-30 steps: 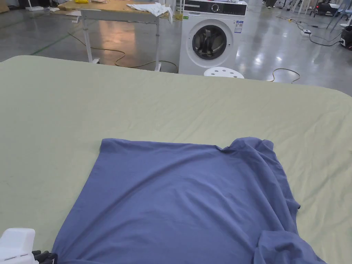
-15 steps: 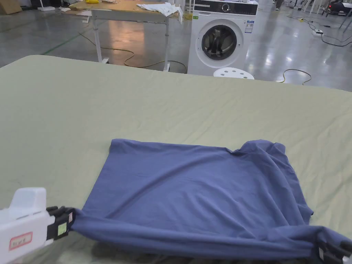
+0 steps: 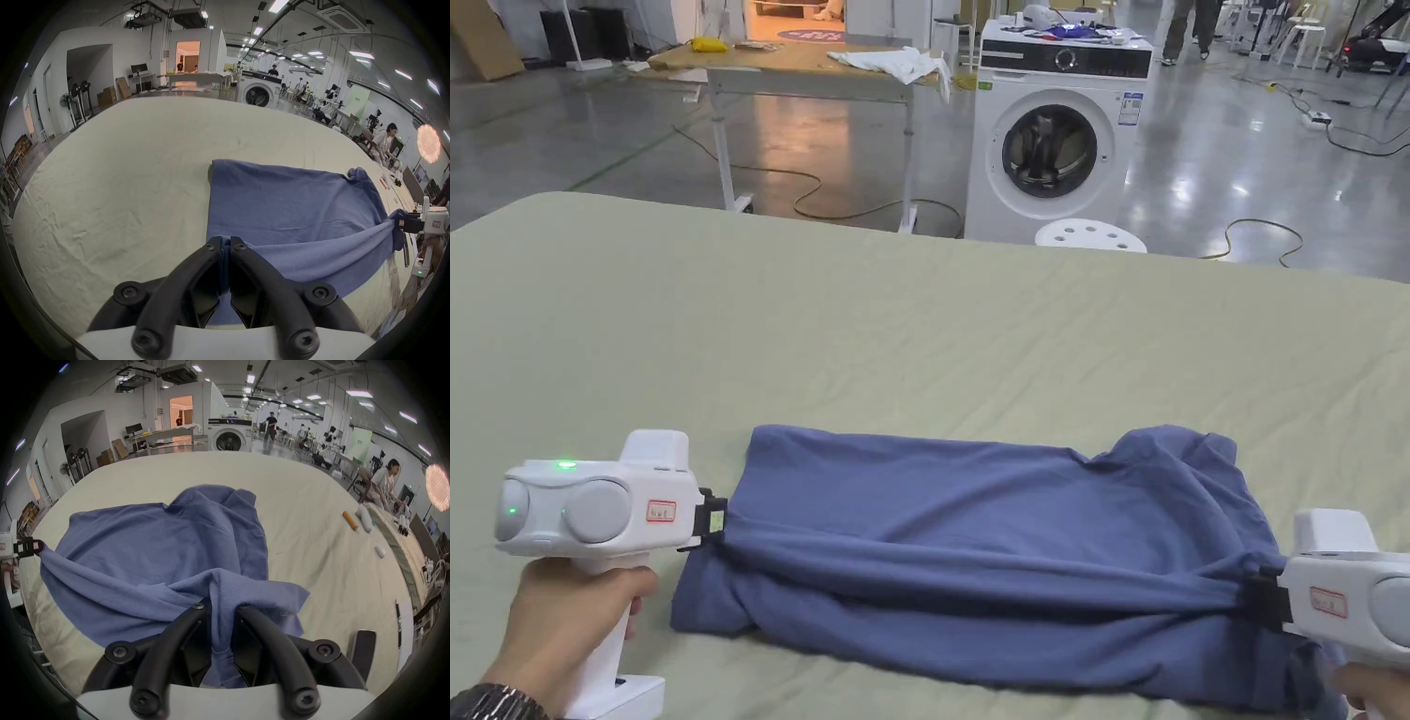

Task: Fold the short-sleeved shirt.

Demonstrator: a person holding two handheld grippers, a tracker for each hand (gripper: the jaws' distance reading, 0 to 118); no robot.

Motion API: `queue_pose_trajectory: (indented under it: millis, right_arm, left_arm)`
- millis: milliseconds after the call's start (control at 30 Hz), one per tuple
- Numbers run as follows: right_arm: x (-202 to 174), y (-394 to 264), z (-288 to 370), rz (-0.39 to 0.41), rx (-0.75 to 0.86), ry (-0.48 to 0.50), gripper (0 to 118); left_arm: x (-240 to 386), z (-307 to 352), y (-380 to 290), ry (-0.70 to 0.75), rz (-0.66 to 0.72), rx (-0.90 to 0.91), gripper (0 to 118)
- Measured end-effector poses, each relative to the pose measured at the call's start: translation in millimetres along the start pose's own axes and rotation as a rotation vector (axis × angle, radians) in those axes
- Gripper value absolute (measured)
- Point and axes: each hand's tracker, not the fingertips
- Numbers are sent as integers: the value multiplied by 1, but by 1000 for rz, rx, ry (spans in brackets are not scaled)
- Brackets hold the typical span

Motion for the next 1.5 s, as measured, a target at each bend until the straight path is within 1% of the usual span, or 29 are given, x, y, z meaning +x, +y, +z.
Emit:
queue_pose_trajectory:
  millis: [67,167,200,267,300,333,400,500,667,733,767,800,833,867,900,933,1067,1133,1233,1333,1433,1500]
  right_arm:
    - [-1,0,-10,6,-14,1,12]
    - [-2,-3,-15,-2,-20,-3,16]
    - [-2,-3,-13,-6,-13,-8,22]
    - [-4,-2,-5,-4,28,-43,39]
    - [-5,-1,2,-5,58,-66,50]
    - [-6,1,9,-12,93,-74,54]
    - [-9,4,24,-40,181,-67,57]
    - [-23,7,49,-69,330,-77,61]
    - [-54,-2,82,-72,638,-109,62]
    - [-68,-9,93,-65,733,-127,61]
    - [-75,-13,97,-65,769,-148,59]
    - [-80,-16,100,-68,798,-166,47]
    - [-86,-19,100,-73,813,-173,30]
    - [-90,-22,101,-75,814,-170,8]
    - [-93,-25,102,-77,822,-163,2]
    - [-94,-28,102,-88,837,-147,2]
    - [-100,-35,103,-94,838,-122,0]
    - [-101,-37,104,-86,839,-133,0]
    - [-101,-40,105,-77,834,-130,0]
    - [-100,-42,103,-74,807,-122,0]
    - [-97,-46,98,-67,776,-121,0]
    - [-94,-49,95,-69,755,-117,0]
  left_arm:
    - [1,-11,-2,6,5,-27,2]
    - [1,-20,-6,6,10,-62,3]
    - [3,-19,-6,6,11,-67,5]
    - [6,-16,-7,16,7,-63,17]
    - [7,-13,-8,32,1,-54,27]
    - [9,-9,-7,30,-6,-39,39]
    - [14,2,-6,16,-22,18,65]
    - [26,22,-6,-20,-41,141,66]
    - [55,61,-20,-6,-84,412,65]
    - [62,70,-28,6,-105,496,57]
    - [66,76,-31,16,-107,530,49]
    - [70,81,-35,16,-104,560,34]
    - [74,86,-39,23,-99,590,22]
    - [76,89,-43,25,-103,613,11]
    - [78,92,-46,28,-113,633,5]
    - [81,96,-49,42,-122,644,2]
    - [70,97,-56,47,-130,665,0]
    - [64,99,-57,38,-134,666,0]
    - [50,98,-56,71,-148,635,0]
    - [26,82,-55,89,-124,470,0]
    - [8,65,-53,60,-52,274,0]
    - [-4,48,-54,45,-35,165,0]
